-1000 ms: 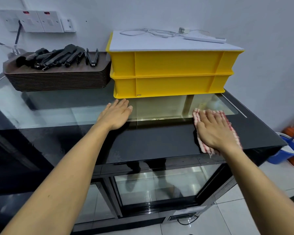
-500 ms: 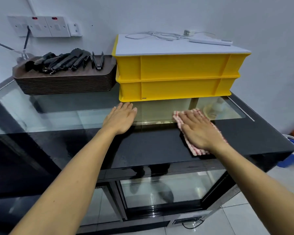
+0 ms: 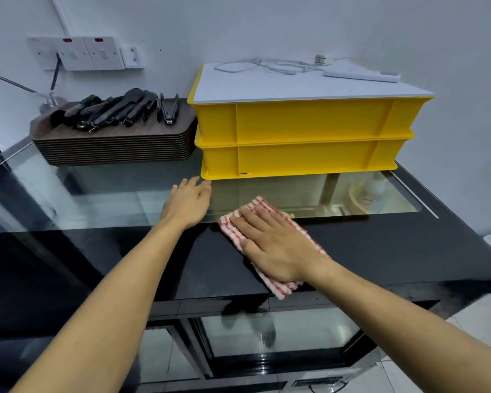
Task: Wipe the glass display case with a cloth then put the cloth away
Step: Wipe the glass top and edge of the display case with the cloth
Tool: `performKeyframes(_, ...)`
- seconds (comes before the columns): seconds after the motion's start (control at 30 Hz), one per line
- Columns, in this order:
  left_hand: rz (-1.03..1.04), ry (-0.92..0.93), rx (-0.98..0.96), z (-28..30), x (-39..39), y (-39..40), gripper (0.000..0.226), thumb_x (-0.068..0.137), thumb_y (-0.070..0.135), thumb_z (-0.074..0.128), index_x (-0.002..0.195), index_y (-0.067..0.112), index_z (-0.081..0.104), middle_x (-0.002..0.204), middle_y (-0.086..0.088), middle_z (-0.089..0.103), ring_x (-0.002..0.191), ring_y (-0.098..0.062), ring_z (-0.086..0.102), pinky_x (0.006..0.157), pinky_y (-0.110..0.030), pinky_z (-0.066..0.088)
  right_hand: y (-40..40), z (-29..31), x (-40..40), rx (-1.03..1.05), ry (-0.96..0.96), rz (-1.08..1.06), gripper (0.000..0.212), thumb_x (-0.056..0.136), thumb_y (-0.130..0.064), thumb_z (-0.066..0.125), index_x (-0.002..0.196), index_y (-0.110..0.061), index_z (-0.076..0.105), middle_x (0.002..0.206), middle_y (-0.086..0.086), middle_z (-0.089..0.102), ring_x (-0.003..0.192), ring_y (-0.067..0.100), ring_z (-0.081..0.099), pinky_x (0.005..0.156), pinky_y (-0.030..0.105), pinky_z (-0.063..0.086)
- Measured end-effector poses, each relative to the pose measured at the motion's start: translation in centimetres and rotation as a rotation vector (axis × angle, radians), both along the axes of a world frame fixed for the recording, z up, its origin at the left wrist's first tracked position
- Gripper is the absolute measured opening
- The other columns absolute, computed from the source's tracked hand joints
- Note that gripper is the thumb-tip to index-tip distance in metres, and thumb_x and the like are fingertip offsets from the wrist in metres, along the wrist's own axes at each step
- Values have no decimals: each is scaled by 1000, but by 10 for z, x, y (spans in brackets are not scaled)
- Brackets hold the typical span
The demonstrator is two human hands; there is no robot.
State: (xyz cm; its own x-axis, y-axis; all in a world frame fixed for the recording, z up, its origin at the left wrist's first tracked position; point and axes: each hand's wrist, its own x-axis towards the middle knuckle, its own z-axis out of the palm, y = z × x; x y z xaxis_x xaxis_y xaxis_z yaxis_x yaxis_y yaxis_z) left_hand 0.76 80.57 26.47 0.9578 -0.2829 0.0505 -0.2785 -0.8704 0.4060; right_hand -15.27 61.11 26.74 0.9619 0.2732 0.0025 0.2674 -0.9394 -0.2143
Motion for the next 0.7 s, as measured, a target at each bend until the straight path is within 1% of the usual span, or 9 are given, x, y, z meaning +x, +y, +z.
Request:
performKeyframes(0.07,-113,-22,90,-1,6,6,54,113,38,22,164,24,30,173,-4,19,159,-31,13,128,-46,8,-45,-2,1,-50,-13,-41,61,107,-54,6,167,-38,2,172,-12,-11,158,8,-14,129,35,-11)
performKeyframes(0.13,-166,4,156,-2,8,13,56,113,42,21,166,25,20,175,-2,11,160,-30,7,128,-46,6,-82,-2,24,-62,6,-234,68,103,-56,2,167,-33,4,175,-4,-4,161,15,-8,130,38,-6)
performKeyframes(0.2,-185,2,202,-5,9,17,58,113,46,18,167,28,14,175,0,5,161,-29,3,128,-46,3,-89,-1,50,-23,29,-468,66,106,-49,10,168,-27,4,176,3,-4,162,25,-7,130,44,-4)
performKeyframes(0.27,-198,2,220,-5,11,19,58,112,47,16,167,30,12,175,1,3,161,-28,1,128,-45,2,-60,0,72,-18,27,-551,66,108,-45,13,168,-19,3,175,12,-5,161,35,-6,129,50,-4)
performKeyframes(0.37,-245,28,180,-3,15,27,54,113,46,17,166,36,14,175,5,4,161,-23,1,129,-42,1,15,-3,77,-27,0,-385,67,108,-46,7,167,-15,0,174,16,-4,161,35,-5,129,53,-6)
performKeyframes(0.47,-283,20,156,0,24,46,50,114,42,19,164,41,20,174,6,10,161,-21,3,128,-43,2,65,-1,29,-38,-13,-95,64,109,-45,8,168,-21,1,175,7,-7,161,27,-11,129,44,-10)
performKeyframes(0.53,-295,2,174,0,25,51,50,114,42,19,164,42,20,175,3,10,161,-23,4,128,-45,3,59,1,-13,-13,-24,65,61,109,-48,8,167,-29,2,173,-3,-11,160,18,-17,128,36,-16)
performKeyframes(0.6,-294,-10,201,-2,23,50,51,114,43,17,165,42,17,175,1,7,161,-25,2,128,-45,3,24,-2,-27,-28,-9,76,60,107,-54,7,165,-39,1,171,-11,-14,158,10,-21,127,32,-17)
performKeyframes(0.7,-270,7,194,-2,21,51,54,113,45,16,166,37,12,175,1,2,161,-22,-2,129,-41,-1,-35,-2,8,-114,-25,-162,71,100,-57,-3,167,-36,3,175,-4,-5,161,15,-11,130,38,-9)
